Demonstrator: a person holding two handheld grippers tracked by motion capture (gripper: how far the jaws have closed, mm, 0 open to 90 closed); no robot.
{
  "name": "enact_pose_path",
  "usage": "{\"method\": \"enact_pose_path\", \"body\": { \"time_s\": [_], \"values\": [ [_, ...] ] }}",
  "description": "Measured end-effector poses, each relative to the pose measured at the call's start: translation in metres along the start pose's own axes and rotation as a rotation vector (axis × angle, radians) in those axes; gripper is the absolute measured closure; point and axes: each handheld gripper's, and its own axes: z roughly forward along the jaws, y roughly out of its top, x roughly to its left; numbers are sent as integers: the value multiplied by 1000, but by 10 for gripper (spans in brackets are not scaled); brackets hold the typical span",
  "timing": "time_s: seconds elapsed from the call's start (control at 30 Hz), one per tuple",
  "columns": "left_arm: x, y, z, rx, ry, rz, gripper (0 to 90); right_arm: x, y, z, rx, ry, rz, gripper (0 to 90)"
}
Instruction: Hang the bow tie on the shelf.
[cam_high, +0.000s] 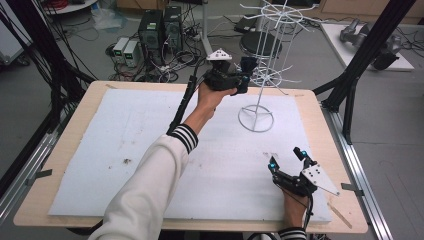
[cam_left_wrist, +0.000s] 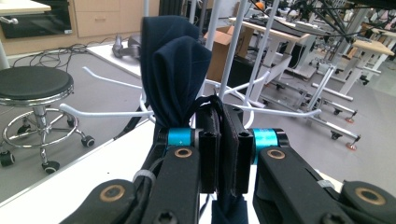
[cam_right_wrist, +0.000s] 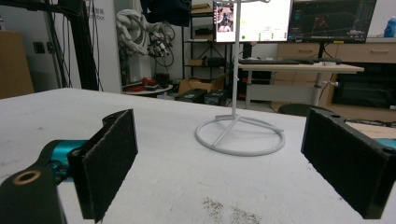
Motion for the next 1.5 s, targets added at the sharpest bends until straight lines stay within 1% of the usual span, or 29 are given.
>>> {"method": "enact_pose_path", "body": {
  "time_s": [0.1, 0.13, 0.27, 0.4, 0.43, 0.5, 0.53, 0.57, 0.7, 0.77, 0.8, 0.83, 0.87, 0.9, 0.93, 1.03, 1.1, 1.17, 1.2, 1.23, 1.33, 1.37, 1.5],
  "values": [
    [2, 0, 0, 7, 6, -3, 825, 0, 0, 0, -2, 1, 0, 98],
    [2, -1, -1, 12, 8, -2, 792, 0, 0, 0, -2, 1, -1, 98],
    [3, -1, -2, 20, 10, 1, 750, 0, 0, 0, -3, 2, -2, 98],
    [1, -1, -3, 20, 3, -4, 593, 0, 0, 0, -3, 1, -1, 98],
    [1, -1, -4, 21, 10, -7, 480, 0, 0, 0, -4, 2, -4, 98],
    [2, -1, -5, 29, 17, -12, 404, 0, 0, 0, -5, 1, -9, 98],
    [1, -2, -5, 21, 18, -22, 373, 0, 0, 0, -5, 2, -6, 98],
    [2, -1, -7, 21, 18, -17, 360, 0, 0, 0, -2, 1, 2, 98],
    [4, 2, -11, 11, 13, -15, 356, 0, 0, 0, -2, 2, 0, 98],
    [6, 4, -12, 16, 5, -14, 356, 0, 0, 0, -4, 0, 0, 98],
    [6, 4, -12, 15, 7, -22, 356, -1, 0, 0, -5, 1, 1, 98],
    [7, 4, -13, 24, 7, -24, 356, -1, 0, 0, -5, 1, 1, 98],
    [9, 3, -13, 32, 11, -42, 334, -1, 0, 0, -5, 0, -3, 98],
    [11, 3, -14, 44, 8, -49, 325, 0, 0, 0, -4, 2, 2, 98],
    [12, 2, -14, 46, 10, -57, 321, -1, 0, 0, -5, 2, 1, 98],
    [15, 0, -14, 49, 0, -85, 310, -1, 0, 0, -5, 3, 1, 97],
    [17, -2, -15, 63, -2, -79, 277, -1, 0, 0, -3, 4, 0, 98],
    [18, -3, -15, 63, 1, -89, 272, -1, 0, 0, -5, 3, 0, 98],
    [19, -3, -15, 64, -3, -86, 267, 0, 0, 0, -2, 4, 3, 98],
    [19, -3, -15, 68, -4, -84, 266, -1, 0, 0, -4, 3, -1, 98],
    [21, -4, -14, 64, -13, -97, 266, 0, 0, 0, -2, 4, 2, 98],
    [22, -3, -14, 70, -15, -96, 267, 0, 0, 0, -2, 3, 2, 98],
    [22, -4, -13, 73, -13, -99, 266, -1, 0, 0, -5, 3, 0, 98]
  ]
}}
